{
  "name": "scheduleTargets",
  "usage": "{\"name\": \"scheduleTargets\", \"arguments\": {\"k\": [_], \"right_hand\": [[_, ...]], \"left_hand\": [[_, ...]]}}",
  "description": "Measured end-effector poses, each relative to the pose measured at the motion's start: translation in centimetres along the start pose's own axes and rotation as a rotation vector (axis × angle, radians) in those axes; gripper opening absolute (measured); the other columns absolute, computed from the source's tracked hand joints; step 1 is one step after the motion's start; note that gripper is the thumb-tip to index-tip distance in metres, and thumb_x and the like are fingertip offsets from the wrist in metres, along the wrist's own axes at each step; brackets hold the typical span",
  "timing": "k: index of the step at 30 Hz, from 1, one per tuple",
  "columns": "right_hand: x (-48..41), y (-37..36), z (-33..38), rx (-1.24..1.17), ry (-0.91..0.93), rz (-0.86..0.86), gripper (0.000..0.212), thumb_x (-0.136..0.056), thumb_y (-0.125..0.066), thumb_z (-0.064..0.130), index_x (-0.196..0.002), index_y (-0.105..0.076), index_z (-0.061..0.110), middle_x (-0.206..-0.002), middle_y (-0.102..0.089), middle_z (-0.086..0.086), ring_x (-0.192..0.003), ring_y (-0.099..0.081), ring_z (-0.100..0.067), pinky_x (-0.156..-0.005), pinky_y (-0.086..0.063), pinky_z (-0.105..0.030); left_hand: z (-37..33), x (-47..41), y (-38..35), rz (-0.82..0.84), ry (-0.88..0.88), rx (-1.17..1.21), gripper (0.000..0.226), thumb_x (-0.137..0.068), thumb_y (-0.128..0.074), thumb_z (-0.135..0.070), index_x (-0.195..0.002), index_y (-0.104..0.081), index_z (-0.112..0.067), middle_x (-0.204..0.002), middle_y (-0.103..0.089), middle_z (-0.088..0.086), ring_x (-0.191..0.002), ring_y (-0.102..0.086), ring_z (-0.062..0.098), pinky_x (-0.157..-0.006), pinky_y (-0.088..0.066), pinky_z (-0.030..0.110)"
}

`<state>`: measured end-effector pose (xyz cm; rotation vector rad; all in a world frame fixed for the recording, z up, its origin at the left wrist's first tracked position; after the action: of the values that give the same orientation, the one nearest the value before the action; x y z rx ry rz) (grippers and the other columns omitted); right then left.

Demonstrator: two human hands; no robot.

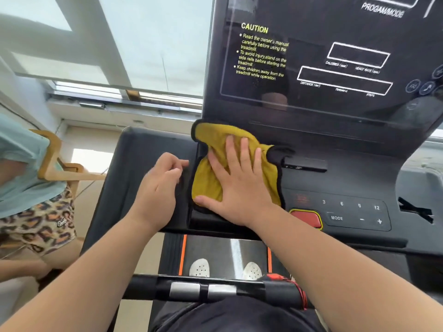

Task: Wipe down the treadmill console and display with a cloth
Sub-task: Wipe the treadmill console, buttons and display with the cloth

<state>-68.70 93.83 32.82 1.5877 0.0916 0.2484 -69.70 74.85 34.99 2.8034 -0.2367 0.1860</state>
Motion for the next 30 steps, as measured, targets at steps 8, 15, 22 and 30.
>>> {"name": "scheduleTargets", "arguments": {"k": [8,15,22,30], "right_hand": [[7.4,-2.0,-1.0,-0.052,0.154,0.031,0.078,-0.097,-0.025,0.077,-0.163,-0.012,0.038,-0.174,-0.003,0.0,-0.16,0.002,-0.031,-0.126,-0.006,-0.062],[4.3,-1.0,-4.1,-0.046,-0.141,-0.034,0.088,-0.093,-0.018,0.084,-0.164,-0.013,0.031,-0.173,0.006,-0.01,-0.158,0.01,-0.037,-0.126,0.004,-0.061],[-1.7,0.4,-2.4,-0.01,0.069,-0.155,0.086,-0.092,-0.031,0.081,-0.163,-0.02,0.034,-0.173,0.001,-0.01,-0.156,0.009,-0.04,-0.122,0.017,-0.061],[-5.0,1.8,-4.7,0.207,0.569,-0.164,0.085,-0.094,-0.033,0.078,-0.162,-0.028,0.026,-0.171,-0.022,-0.003,-0.159,-0.002,-0.028,-0.125,0.017,-0.047]], "left_hand": [[-1.3,-1.8,-0.5,-0.004,-0.07,-0.041,0.057,-0.093,-0.03,-0.037,-0.148,-0.043,-0.031,-0.141,-0.052,-0.011,-0.13,-0.048,0.003,-0.107,-0.036,0.025],[-4.4,-3.0,-2.2,0.113,-0.189,0.088,0.05,-0.096,-0.028,-0.02,-0.133,-0.04,-0.052,-0.118,-0.052,-0.055,-0.121,-0.046,-0.023,-0.095,-0.033,-0.001],[-3.9,-4.9,-1.4,0.057,-0.129,0.131,0.047,-0.101,-0.026,-0.031,-0.142,-0.045,-0.043,-0.133,-0.056,-0.032,-0.13,-0.05,-0.003,-0.107,-0.04,0.016],[-7.2,-7.6,-1.2,-0.045,-0.185,0.111,0.06,-0.099,-0.018,-0.063,-0.146,-0.047,-0.039,-0.146,-0.053,-0.016,-0.135,-0.049,0.006,-0.116,-0.036,0.045]]}}
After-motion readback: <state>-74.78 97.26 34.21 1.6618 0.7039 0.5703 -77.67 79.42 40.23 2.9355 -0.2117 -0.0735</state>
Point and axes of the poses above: each hand's wrist, its own x-axis away from the middle knuckle, its own y-axis out of the back of the hand, z = x × y, the point moved 2 cm from there along -x, towards the middle knuckle
